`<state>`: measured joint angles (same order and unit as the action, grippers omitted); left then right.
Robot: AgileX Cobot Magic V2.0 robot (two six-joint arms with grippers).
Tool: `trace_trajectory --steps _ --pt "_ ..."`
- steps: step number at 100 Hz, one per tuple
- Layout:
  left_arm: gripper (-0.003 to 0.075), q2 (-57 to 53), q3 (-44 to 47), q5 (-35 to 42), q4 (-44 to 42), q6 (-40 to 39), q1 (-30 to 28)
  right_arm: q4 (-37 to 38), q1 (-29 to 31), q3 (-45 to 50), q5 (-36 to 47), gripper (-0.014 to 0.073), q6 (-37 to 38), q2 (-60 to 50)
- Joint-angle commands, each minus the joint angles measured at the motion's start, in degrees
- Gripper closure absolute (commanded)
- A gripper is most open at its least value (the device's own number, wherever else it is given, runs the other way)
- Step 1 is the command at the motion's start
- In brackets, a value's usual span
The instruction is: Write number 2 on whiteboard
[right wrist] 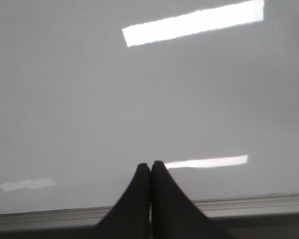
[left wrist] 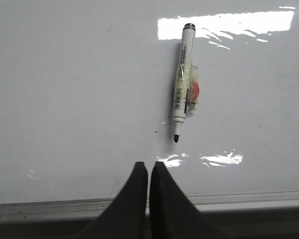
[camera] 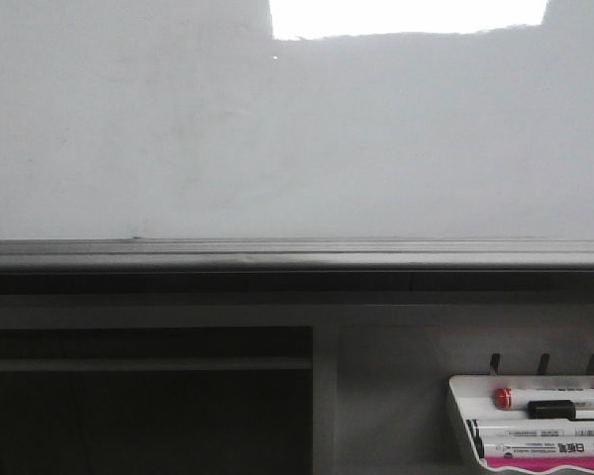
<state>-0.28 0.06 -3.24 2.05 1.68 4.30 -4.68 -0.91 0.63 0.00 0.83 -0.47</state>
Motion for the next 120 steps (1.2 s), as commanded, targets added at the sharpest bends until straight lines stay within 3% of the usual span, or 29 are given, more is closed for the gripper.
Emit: trace_trajectory --steps 1,66,87,99,120 --pt "0.074 -1.4 0.7 4.2 0.1 0.1 0.1 0.2 0.2 1.5 5.0 0.0668 -0.1 -1.1" --pt "0.074 -1.4 0.7 4.3 0.1 0.1 0.1 0.2 0.2 1.5 5.0 0.0668 -0.1 -1.1" --pt "0.074 -1.4 0.0 9.3 1.4 0.1 0.1 0.3 0.2 0.8 5.7 0.0668 -0.1 -1.1" --pt "0.074 -1.4 -3.4 9.7 4.0 -0.3 0.1 0.3 0.2 -4.0 0.7 0.0668 -0.1 -1.0" --pt "0.074 1.1 -15.9 2.4 5.5 -0.3 0.1 3.9 0.2 -18.4 -13.8 0.0668 -1.6 2.8"
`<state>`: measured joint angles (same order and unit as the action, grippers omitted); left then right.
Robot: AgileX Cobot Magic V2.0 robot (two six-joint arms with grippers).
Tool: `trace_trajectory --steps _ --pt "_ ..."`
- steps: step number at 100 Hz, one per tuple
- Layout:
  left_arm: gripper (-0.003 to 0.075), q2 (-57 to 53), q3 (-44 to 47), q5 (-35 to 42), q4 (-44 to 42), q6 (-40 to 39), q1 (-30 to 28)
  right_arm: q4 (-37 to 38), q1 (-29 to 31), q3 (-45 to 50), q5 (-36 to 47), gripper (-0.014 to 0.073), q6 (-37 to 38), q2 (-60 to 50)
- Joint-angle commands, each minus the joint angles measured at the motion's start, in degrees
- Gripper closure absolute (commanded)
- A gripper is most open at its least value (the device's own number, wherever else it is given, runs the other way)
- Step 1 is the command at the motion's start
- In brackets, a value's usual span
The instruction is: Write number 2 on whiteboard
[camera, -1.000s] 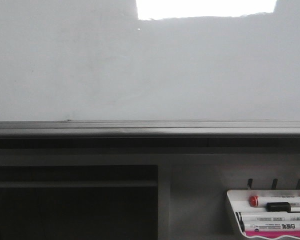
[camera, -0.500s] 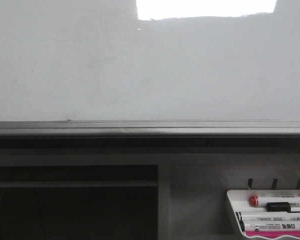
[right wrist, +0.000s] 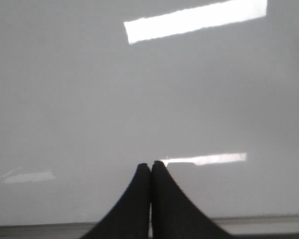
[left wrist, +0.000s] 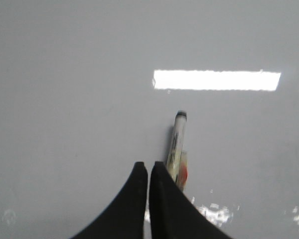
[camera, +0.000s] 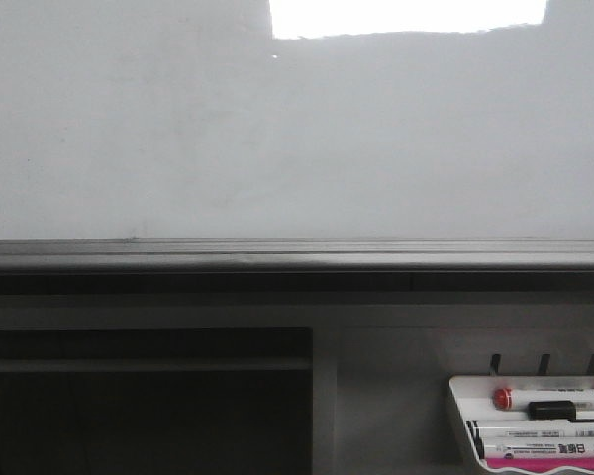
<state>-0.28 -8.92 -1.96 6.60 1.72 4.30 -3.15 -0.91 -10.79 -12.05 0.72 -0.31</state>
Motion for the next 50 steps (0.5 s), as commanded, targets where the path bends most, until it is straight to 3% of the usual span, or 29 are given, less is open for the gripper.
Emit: trace_trajectory --steps 1,34,50 --pt "0.074 1.5 -7.4 0.8 0.9 -0.3 0.1 2.7 0.2 -7.5 -3.0 0.0668 -2.0 3.1" --pt "0.074 16.0 -25.5 -20.8 -3.4 0.1 0.1 2.3 0.2 -25.9 -21.6 0.0668 -3.9 20.6" --pt "0.074 20.6 -26.4 -22.0 -3.0 0.1 0.1 0.5 0.2 -27.4 -21.6 0.0668 -3.9 25.8"
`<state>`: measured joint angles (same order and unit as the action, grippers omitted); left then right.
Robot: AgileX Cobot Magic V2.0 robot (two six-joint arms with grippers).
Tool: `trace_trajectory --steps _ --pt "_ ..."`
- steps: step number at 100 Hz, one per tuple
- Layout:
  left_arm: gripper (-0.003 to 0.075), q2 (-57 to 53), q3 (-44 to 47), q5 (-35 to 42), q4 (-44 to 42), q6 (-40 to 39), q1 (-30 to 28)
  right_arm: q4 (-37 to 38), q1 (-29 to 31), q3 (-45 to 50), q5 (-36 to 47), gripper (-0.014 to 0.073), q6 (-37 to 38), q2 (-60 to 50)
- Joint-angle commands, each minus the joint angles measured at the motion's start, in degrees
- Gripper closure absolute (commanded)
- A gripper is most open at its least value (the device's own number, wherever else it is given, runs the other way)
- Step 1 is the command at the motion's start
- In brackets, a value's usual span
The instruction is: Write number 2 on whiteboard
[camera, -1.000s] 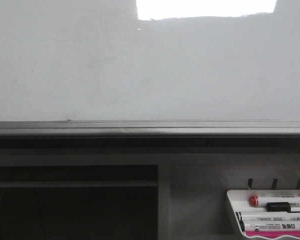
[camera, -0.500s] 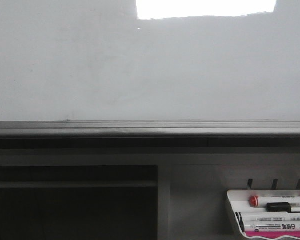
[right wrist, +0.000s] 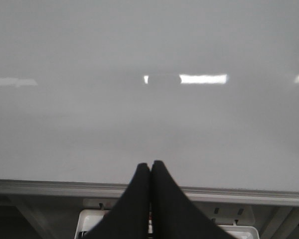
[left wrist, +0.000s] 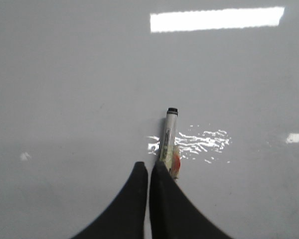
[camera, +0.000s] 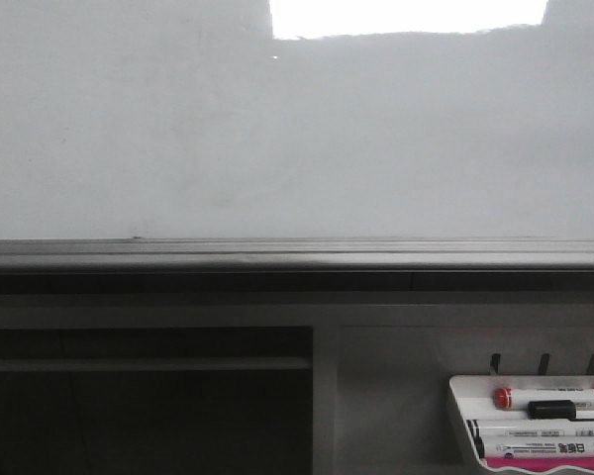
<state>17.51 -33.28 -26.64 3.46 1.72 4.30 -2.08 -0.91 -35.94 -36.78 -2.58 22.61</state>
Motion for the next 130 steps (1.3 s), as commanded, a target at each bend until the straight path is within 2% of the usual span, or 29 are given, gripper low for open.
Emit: trace_trajectory --steps 1,36,41,48,50,51,58,63,68,90,107,130 --pt "0.074 3.0 -2.0 2.7 0.1 0.1 0.1 -0.6 0.2 -2.2 3.2 0.0668 -0.7 3.0" --pt "0.0721 7.9 -1.9 1.7 0.0 0.1 0.1 -0.8 0.2 -2.2 1.8 0.065 -0.7 7.1" --pt "0.0675 8.9 -1.9 1.7 -0.2 0.1 0.1 -0.8 0.2 -2.2 1.4 0.0615 -0.7 7.5" --pt "0.0563 10.5 -1.9 1.7 -0.2 0.1 0.1 -0.8 0.2 -2.2 1.0 0.0536 -0.7 8.2" --pt "0.0494 11.3 -1.9 1.8 -0.2 0.1 0.1 -0.8 0.2 -2.2 0.8 0.0486 -0.7 8.4" --pt "0.0494 11.3 -1.9 1.8 -0.2 0.1 0.1 -0.8 0.2 -2.2 0.8 0.0486 -0.7 8.5" --pt "0.0356 13.0 -1.9 2.8 -0.3 0.1 0.1 -1.0 0.2 -2.2 0.8 0.0394 -0.7 8.6" --pt "0.0289 14.4 -1.9 3.8 -0.3 0.1 0.1 -1.0 0.2 -2.2 0.9 0.0351 -0.7 8.7" --pt "0.0258 16.2 -1.9 4.6 -0.3 0.1 0.1 -1.0 0.2 -2.1 0.9 0.0333 -0.7 8.7" --pt "0.0259 26.5 -1.9 6.9 0.9 0.1 0.1 -1.6 0.2 -2.1 1.6 0.0337 -0.7 8.7" --pt "0.0259 34.2 -2.2 11.6 1.0 0.7 1.9 -1.8 0.2 -2.1 1.6 0.0337 -0.7 8.7" --pt "0.0259 43.4 -6.9 12.6 1.0 4.8 3.1 -1.8 0.2 -2.1 1.6 0.0337 -0.7 8.7"
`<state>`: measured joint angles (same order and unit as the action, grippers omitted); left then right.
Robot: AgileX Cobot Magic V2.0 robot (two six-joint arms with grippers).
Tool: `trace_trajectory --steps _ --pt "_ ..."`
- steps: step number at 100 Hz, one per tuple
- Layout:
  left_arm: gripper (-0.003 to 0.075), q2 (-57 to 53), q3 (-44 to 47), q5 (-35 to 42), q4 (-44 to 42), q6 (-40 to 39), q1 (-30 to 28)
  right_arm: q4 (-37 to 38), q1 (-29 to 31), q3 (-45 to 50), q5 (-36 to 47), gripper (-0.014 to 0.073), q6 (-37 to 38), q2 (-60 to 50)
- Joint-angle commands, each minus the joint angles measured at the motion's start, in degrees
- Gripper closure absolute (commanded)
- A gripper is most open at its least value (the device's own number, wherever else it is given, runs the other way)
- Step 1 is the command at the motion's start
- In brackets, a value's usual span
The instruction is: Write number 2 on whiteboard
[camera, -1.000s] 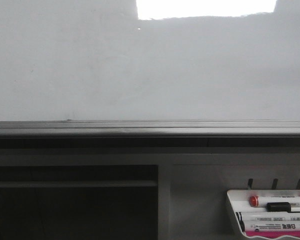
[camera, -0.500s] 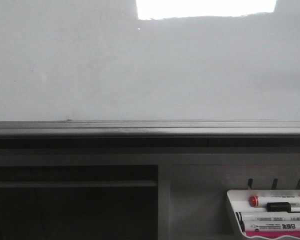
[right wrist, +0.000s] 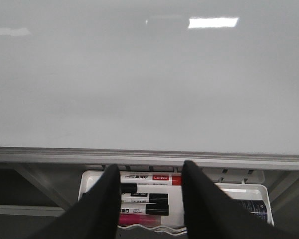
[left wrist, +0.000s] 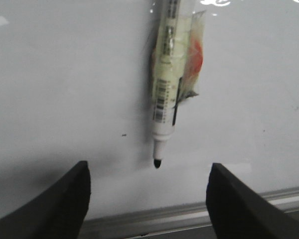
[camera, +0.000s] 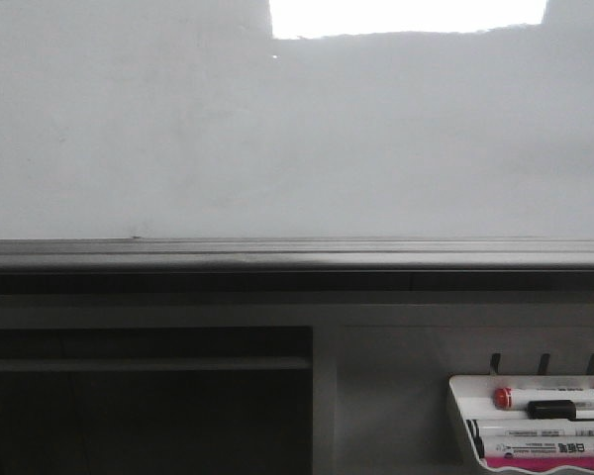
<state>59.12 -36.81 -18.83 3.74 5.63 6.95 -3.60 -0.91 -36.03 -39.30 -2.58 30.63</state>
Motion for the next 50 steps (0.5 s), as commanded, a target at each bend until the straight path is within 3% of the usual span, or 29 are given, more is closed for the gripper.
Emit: trace_trajectory --steps 1,28,42,50 --pt "0.0259 2.3 -3.7 4.9 0.7 0.9 0.5 -0.3 0.2 -2.1 4.1 0.0337 -0.7 0.7" --pt "0.027 8.7 -7.5 5.2 -0.4 1.1 0.5 -0.3 0.2 -2.1 4.0 0.0337 -0.7 0.7" --pt "0.0366 9.4 -8.2 5.6 -1.5 1.1 0.5 -0.3 0.2 -2.1 4.0 0.0337 -0.7 0.7" --pt "0.0458 9.4 -8.2 5.8 -1.5 1.1 0.5 -0.3 0.2 -2.1 4.0 0.0337 -0.7 0.7"
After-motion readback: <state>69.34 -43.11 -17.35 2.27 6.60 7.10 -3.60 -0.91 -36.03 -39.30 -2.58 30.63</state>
